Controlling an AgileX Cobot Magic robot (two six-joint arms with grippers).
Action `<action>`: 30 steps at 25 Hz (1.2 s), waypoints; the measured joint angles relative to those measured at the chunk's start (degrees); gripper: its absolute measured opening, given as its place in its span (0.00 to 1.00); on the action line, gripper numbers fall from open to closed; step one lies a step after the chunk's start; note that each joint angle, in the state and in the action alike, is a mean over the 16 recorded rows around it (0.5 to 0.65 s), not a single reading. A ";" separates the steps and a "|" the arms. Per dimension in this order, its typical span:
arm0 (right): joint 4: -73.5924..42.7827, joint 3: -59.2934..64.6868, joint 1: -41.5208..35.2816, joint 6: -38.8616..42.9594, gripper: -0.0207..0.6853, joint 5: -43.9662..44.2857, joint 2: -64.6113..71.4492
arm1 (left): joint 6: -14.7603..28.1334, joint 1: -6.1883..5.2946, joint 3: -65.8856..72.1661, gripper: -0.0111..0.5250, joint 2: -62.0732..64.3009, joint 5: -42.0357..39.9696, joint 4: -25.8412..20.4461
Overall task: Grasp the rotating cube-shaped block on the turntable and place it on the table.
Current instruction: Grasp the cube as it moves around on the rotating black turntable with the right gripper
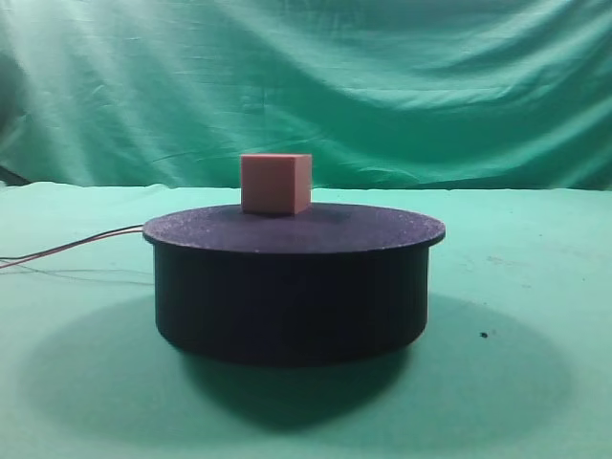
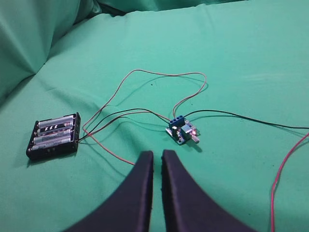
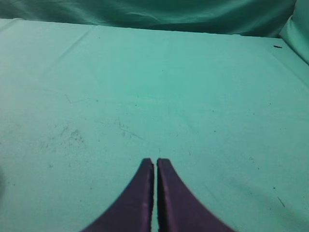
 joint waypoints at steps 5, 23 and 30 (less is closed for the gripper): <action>1.75 0.03 0.00 1.14 0.03 -6.59 0.00 | 0.00 0.00 0.00 0.02 0.00 0.00 0.00; 9.31 -16.22 0.00 1.65 0.03 -7.04 19.67 | 0.00 0.00 0.00 0.02 0.00 0.00 0.00; 11.21 -22.73 0.56 0.55 0.03 5.89 36.64 | 0.00 0.00 0.00 0.02 0.00 0.00 0.00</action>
